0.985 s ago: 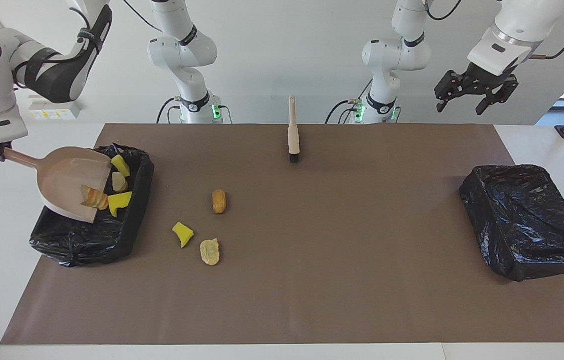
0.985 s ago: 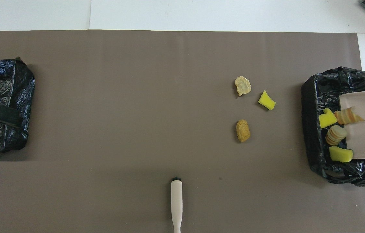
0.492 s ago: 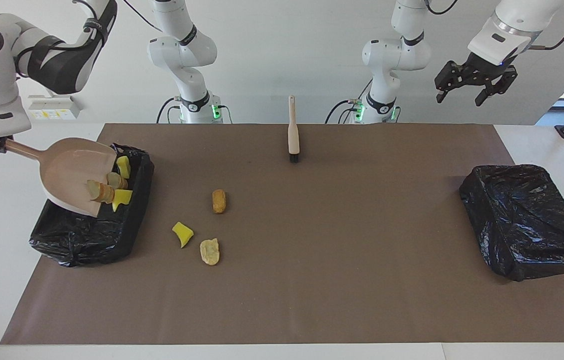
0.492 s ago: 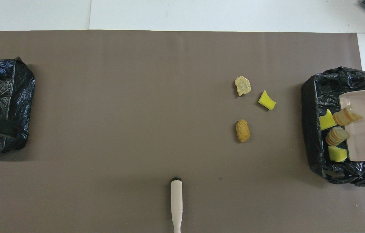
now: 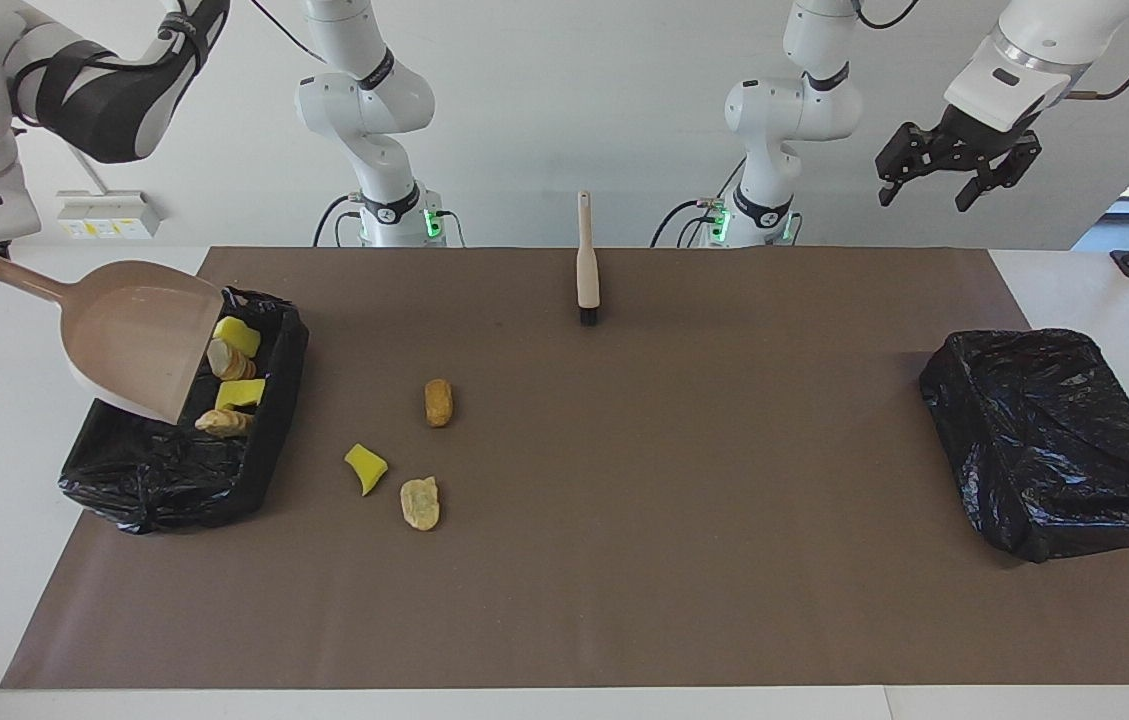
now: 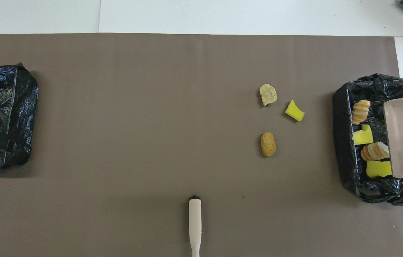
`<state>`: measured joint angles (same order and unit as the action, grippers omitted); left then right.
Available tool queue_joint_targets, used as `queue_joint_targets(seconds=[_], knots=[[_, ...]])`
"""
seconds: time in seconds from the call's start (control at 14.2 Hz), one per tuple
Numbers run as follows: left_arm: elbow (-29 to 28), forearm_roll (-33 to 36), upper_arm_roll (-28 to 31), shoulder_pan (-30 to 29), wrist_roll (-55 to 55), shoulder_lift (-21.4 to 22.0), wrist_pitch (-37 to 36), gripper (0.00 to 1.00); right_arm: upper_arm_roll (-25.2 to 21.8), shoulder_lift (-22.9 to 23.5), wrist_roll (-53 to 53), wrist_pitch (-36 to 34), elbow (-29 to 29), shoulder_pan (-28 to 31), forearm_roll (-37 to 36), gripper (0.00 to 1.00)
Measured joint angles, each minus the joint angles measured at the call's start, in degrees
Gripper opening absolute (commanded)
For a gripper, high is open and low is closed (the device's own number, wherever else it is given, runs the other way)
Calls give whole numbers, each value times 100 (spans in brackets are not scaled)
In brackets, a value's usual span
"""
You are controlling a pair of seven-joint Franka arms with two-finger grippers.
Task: Sweep and dump trash in bin
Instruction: 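Lift the empty dustpan with the right gripper away from the bin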
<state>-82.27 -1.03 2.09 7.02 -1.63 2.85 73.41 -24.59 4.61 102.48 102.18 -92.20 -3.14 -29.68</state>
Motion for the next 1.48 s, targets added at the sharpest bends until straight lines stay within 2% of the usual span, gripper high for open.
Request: queue_joint_targets(seconds=[0.21,0.42,0.63,0.84,1.27,1.48], knots=[[-6,0,-9,-19,0,-3,20,100,9,-7,0,-12,1,-2,0,0],[-12,-3,-19,-48,-2,-36,117,100,38,-71,-68,-326,163,-20,107,0],[-9,-4,-35,-50,-3,-49,141,100,91,-159,-789,-736,371,-27,859,0],[1,-4,-54,-50,-3,-30,144,100,285,-238,-2370,-961,444,-23,1472,0],[1,-4,-19,-60,-2,-24,144,100,2125,-295,-6793,-1037,313,-103,1860,0],[1,-4,-20,-61,-2,-24,144,100,2781,-4,-9087,-729,169,-139,2359,0]])
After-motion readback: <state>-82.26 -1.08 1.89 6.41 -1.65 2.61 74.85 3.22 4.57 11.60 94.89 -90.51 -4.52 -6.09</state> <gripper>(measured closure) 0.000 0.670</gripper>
